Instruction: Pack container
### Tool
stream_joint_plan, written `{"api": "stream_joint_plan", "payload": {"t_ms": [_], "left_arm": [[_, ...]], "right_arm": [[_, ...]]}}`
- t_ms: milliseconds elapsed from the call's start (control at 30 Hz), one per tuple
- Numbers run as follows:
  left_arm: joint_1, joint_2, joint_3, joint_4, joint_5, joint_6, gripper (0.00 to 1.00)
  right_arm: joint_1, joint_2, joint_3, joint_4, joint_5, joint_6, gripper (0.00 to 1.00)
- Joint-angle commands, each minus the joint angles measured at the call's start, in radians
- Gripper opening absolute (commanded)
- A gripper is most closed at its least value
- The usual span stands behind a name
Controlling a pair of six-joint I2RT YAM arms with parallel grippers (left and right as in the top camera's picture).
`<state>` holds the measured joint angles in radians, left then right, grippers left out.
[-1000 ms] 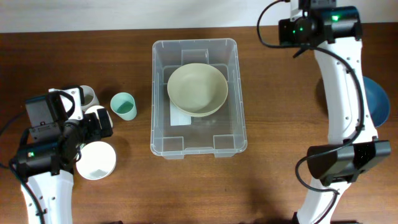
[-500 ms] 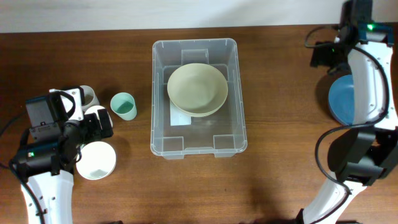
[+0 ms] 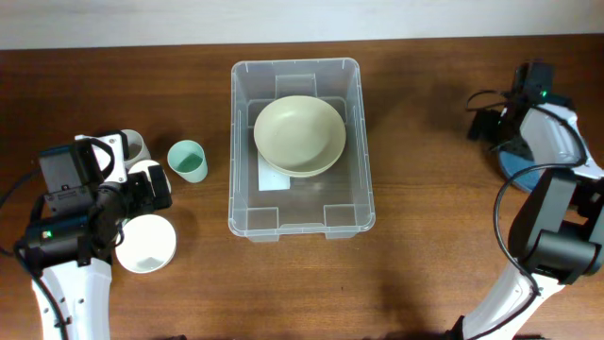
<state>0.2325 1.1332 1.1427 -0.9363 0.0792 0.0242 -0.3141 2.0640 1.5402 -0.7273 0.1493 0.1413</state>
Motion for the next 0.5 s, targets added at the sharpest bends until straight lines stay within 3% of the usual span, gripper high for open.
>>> {"api": "stream_joint_plan", "payload": {"t_ms": [0, 333, 467], "left_arm": [[0.005, -0.005, 0.019, 0.0, 0.012, -0.014, 0.99], [0.005, -0.005, 0.019, 0.0, 0.012, -0.014, 0.99], [0.005, -0.005, 0.019, 0.0, 0.012, -0.014, 0.99]], "right_arm": [[-0.009, 0.003, -0.067, 0.053, 0.066, 0.022, 0.87], [-0.009, 0.004, -0.127, 0.111, 0.13, 0.021, 0.56], [-0.009, 0.008, -0.142, 0.123, 0.145, 0.021, 0.54]]}}
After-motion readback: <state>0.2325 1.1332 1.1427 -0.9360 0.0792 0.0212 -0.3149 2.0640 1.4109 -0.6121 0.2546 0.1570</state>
